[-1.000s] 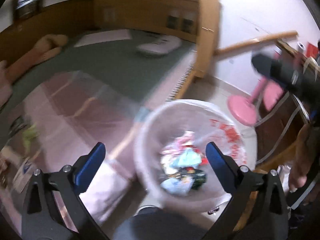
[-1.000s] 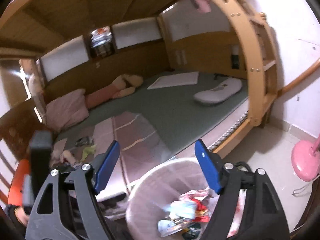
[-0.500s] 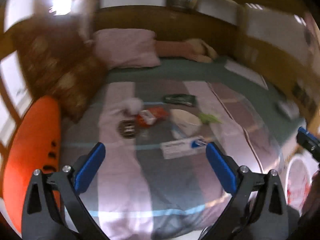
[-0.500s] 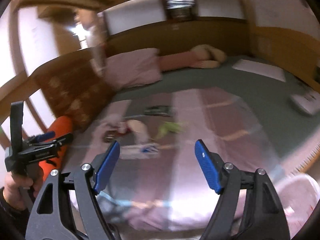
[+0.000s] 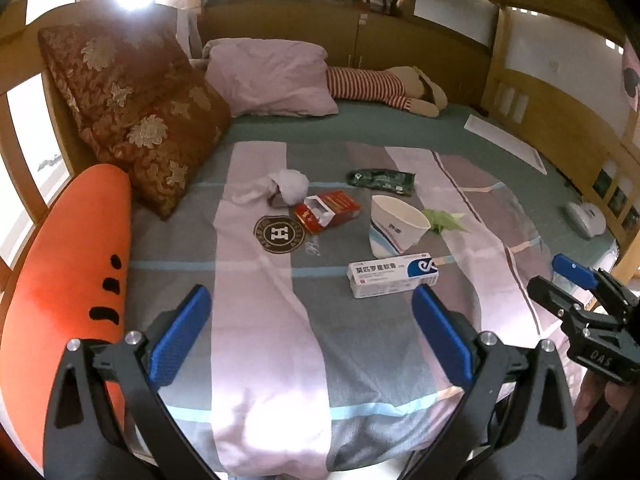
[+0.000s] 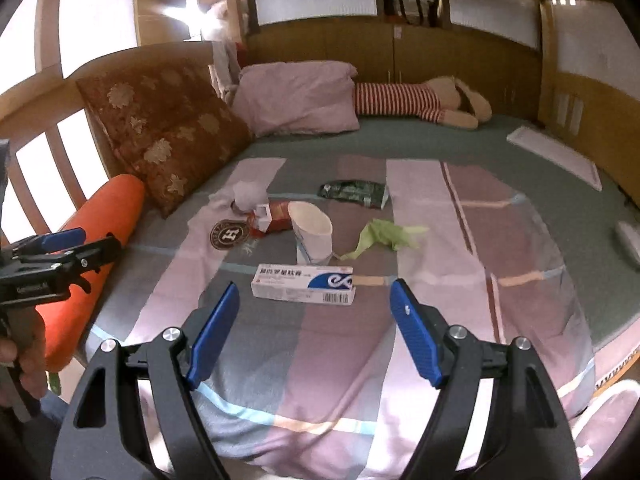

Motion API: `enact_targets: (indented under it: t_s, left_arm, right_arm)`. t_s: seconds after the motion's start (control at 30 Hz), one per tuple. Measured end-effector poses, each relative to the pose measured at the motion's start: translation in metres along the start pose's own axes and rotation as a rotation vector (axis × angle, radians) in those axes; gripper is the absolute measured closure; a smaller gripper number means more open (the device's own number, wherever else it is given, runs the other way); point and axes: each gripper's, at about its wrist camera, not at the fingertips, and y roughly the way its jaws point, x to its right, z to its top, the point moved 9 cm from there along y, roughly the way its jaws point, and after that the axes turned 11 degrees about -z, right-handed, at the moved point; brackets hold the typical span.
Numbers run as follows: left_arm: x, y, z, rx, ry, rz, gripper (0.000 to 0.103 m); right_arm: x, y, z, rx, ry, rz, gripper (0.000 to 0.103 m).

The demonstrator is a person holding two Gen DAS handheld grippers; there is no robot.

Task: Collect trash
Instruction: 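Move both open tools back over the bed, then grasp the white-and-blue medicine box with the left tool while the right grasps the light green cloth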

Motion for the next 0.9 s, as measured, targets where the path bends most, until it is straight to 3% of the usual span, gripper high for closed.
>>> enact_targets:
  t_s: [0.63, 0.8, 0.9]
  left_arm:
    - [0.004, 0.007, -0.009, -0.034, 0.010, -0.002, 0.003]
    - [0.006, 0.013, -0.011, -0.048, 0.010, 0.003, 0.003]
    - [0.014, 0.028, -0.013, -0.089, 0.024, -0.023, 0.003]
  right_arm:
    - [0.000, 0.002, -0.001, -0.006, 0.001, -0.004, 0.027]
    - [0.025, 0.021, 0.010, -0.029, 0.008, -0.076, 0.027]
    - [0.046, 0.045, 0.018, -0.085, 0.076, -0.062, 0.027]
